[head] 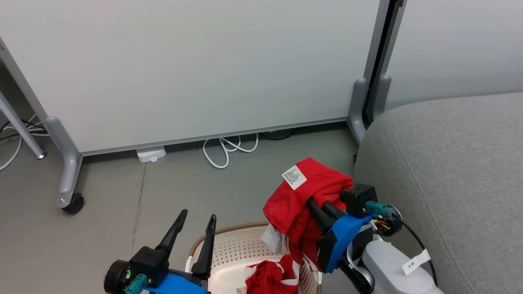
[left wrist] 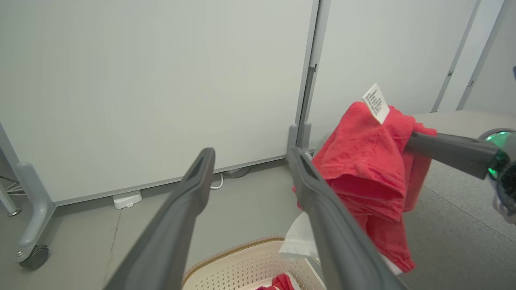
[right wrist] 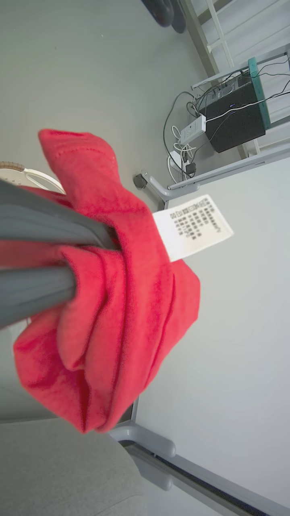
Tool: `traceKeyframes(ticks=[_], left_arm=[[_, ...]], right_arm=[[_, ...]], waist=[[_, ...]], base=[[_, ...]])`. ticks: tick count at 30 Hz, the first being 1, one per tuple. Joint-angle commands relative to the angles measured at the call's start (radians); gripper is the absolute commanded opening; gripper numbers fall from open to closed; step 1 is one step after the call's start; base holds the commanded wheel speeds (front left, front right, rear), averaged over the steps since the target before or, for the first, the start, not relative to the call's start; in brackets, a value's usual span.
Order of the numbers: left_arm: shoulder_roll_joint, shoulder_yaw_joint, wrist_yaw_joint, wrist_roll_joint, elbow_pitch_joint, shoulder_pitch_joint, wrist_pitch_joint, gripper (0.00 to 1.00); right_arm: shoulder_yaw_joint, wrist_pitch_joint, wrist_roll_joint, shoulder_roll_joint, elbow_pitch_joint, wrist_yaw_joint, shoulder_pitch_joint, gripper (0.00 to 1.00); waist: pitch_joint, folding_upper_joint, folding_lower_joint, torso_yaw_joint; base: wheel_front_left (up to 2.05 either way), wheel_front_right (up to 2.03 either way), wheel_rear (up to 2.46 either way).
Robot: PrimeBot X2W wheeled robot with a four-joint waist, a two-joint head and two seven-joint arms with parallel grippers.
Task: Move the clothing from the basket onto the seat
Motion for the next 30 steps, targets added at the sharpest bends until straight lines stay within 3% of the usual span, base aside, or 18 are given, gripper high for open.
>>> traceKeyframes(ticks=[1, 8, 15, 30], left_arm=[[-0.005, 0.012, -0.006, 0.008, -0.003, 0.009, -0.003, 1.0], [-0.025, 0.044, -0.02, 0.043, -0.001, 0.021, -0.003, 1.0], [-0.039, 0.051, -0.027, 0.061, -0.007, 0.02, -0.003, 1.0], [-0.051, 0.031, -0.028, 0.054, -0.008, -0.002, -0.003, 1.0]], right_arm=[[-0.002, -0.006, -0.006, -0.005, -0.006, 0.0, 0.007, 0.0], [-0.005, -0.006, -0.004, -0.002, -0.015, 0.0, 0.004, 0.0], [-0.011, -0.006, -0.012, -0.005, -0.034, 0.0, -0.001, 0.0], [-0.023, -0.006, -0.024, -0.021, -0.058, 0.0, 0.014, 0.0]], waist=[[0.001, 0.0, 0.0001, -0.001], [0.001, 0.0, 0.0001, -0.027], [0.005, 0.0, 0.0001, -0.1], [0.029, 0.0, 0.0001, -0.359]], base=[[0.0, 0.0, 0.0], [0.0, 0.0, 0.0], [0.0, 0.0, 0.0], [0.0, 0.0, 0.0]])
